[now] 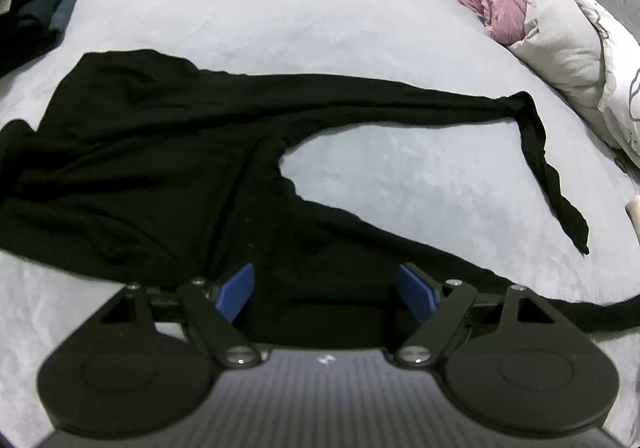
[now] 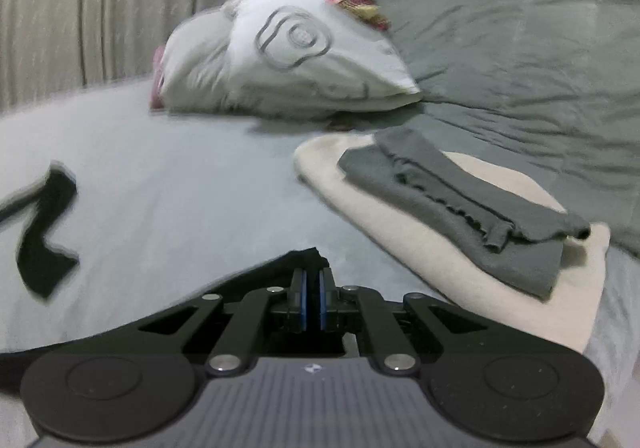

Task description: Fold clothes

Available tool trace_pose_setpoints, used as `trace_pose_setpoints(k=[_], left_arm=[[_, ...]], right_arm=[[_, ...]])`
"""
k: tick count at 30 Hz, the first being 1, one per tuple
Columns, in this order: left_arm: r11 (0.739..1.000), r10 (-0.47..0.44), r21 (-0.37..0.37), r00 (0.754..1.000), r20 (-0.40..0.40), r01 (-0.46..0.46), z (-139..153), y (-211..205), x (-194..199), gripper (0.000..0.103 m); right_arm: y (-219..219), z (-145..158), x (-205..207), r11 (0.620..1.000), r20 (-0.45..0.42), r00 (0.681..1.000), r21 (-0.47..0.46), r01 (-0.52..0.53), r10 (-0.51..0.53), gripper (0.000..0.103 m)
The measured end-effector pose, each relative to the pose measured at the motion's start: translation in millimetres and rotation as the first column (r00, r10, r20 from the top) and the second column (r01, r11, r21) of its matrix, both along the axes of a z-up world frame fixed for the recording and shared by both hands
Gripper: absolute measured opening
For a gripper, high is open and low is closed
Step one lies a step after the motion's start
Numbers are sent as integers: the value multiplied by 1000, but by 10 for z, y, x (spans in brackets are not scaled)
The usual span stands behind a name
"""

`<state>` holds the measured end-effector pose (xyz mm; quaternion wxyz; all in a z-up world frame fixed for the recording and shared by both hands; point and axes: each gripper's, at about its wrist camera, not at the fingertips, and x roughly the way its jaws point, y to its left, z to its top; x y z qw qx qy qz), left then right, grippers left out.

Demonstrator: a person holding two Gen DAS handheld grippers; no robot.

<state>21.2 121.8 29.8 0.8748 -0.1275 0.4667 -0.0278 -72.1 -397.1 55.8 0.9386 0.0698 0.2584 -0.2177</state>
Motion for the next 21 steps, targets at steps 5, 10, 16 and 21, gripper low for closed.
trace_pose_setpoints(k=[5, 10, 16, 21], left_arm=[[1000, -19, 11, 1000, -9, 19, -21, -47, 9, 81], [999, -52, 10, 999, 8, 52, 0, -150, 13, 81], [986, -163, -6, 984, 73, 164, 82, -526, 8, 81], [957, -287, -14, 953, 98, 290, 70, -921, -2, 79]], right_arm=[[-204, -156, -47, 997, -70, 997, 81, -16, 21, 8], [-209, -277, -81, 995, -145, 989, 93, -23, 36, 28], [-161, -161, -55, 989, -94, 991, 130, -78, 90, 33], [-215, -250, 100, 983, -102, 987, 153, -104, 120, 35]])
